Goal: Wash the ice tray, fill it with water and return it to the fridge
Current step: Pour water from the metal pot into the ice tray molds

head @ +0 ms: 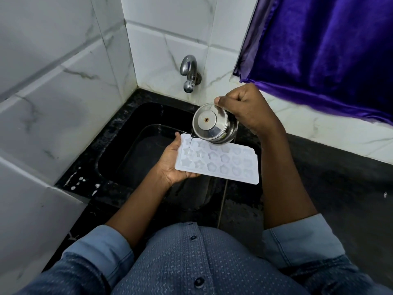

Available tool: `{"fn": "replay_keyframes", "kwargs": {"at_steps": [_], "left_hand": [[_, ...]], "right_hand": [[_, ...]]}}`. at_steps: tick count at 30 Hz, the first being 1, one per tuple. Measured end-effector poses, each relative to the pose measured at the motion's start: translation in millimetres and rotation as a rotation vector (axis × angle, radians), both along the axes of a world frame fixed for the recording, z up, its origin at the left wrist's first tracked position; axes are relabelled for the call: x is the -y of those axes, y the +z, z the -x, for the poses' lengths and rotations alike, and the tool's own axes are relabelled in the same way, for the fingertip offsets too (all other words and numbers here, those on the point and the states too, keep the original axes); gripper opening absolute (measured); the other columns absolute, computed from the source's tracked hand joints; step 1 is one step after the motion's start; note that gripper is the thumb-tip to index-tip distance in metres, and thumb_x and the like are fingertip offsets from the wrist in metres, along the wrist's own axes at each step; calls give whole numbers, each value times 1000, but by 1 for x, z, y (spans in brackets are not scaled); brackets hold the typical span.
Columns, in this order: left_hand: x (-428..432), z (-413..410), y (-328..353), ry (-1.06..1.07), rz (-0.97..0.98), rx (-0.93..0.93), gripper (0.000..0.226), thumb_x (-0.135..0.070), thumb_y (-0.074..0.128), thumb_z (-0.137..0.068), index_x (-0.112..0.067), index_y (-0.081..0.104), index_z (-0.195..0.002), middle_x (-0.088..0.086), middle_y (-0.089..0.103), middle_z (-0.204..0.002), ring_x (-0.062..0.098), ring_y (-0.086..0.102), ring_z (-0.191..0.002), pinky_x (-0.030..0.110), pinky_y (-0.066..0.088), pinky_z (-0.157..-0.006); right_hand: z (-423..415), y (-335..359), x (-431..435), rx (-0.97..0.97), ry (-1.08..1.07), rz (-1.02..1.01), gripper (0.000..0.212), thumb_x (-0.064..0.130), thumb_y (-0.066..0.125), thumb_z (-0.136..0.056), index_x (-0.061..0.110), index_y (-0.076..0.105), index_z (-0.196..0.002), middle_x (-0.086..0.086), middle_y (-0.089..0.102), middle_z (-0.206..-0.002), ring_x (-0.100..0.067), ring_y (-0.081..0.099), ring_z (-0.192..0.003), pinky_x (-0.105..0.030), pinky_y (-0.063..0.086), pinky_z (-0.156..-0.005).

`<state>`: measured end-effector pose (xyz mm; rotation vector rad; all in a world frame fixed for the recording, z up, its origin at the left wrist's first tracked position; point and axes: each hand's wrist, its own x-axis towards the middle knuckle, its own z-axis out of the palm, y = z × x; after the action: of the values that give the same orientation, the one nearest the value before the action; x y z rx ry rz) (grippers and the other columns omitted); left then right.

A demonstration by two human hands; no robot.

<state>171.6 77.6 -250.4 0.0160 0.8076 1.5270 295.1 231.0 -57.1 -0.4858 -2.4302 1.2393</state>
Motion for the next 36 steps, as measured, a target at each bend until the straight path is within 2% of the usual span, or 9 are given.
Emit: {"fn": "replay_keyframes", "kwargs": {"at_steps": [5,11,14,19,22,24,27,34,36], "left_hand": [[1,0,-1,-1,5,13,95,-87,40,-92,-15,56,-152,20,54,-155,46,46,-146,67,20,-125],[1,-1,1,-6,35,18,95,-87,36,-93,-14,57,-150,20,57,-152,45,49,-144,66,24,-124],[1,1,3,-1,45,14,92,-85,36,-94,-15,58,-150,20,59,-150,45,51,-143,67,25,-124],[2,0,7,-8,32,26,87,-84,33,-96,-16,64,-141,20,63,-145,45,53,-140,67,28,-122],[5,1,9,-4,28,25,88,-83,32,-96,-15,63,-142,20,63,-145,45,54,-139,68,30,-121],[8,2,8,10,16,33,89,-83,33,-96,-13,62,-143,21,63,-145,44,59,-134,67,39,-115],[11,2,10,44,9,33,87,-80,36,-97,-9,62,-141,23,64,-143,44,67,-125,65,54,-100],[12,1,10,77,30,32,88,-79,35,-99,-8,67,-140,24,64,-142,43,70,-120,59,63,-84],[10,-2,11,77,37,33,88,-78,34,-99,-7,75,-130,24,64,-142,43,70,-120,58,63,-83]], "right_hand": [[0,-2,0,14,-16,26,56,17,71,-97,6,41,-51,9,27,-45,-9,24,-43,-23,27,-49],[-1,-5,1,-2,-17,73,58,18,71,-97,4,36,-51,0,26,-50,-11,23,-45,-27,27,-51],[-1,-13,-1,-56,-46,173,60,17,71,-96,-11,35,-58,-4,25,-56,-16,22,-48,-26,28,-51],[-2,-29,-8,-134,-128,386,52,21,72,-94,-12,45,-65,-7,26,-59,-18,19,-51,-27,18,-50],[-6,-33,-13,-176,-180,456,46,20,71,-94,11,52,-54,-5,32,-56,-15,26,-46,-23,20,-48],[-11,-36,-18,-219,-215,510,49,16,69,-96,21,49,-51,4,35,-49,-9,31,-41,-20,23,-44],[-24,-40,-29,-289,-253,597,46,14,66,-98,18,53,-54,5,36,-47,-8,31,-40,-21,22,-40],[-57,-75,-70,-386,-398,742,39,18,64,-98,13,52,-62,5,39,-46,-7,31,-38,-21,22,-37],[-66,-88,-81,-404,-463,776,32,26,68,-92,15,57,-64,6,41,-48,-6,32,-39,-21,22,-37]]}}
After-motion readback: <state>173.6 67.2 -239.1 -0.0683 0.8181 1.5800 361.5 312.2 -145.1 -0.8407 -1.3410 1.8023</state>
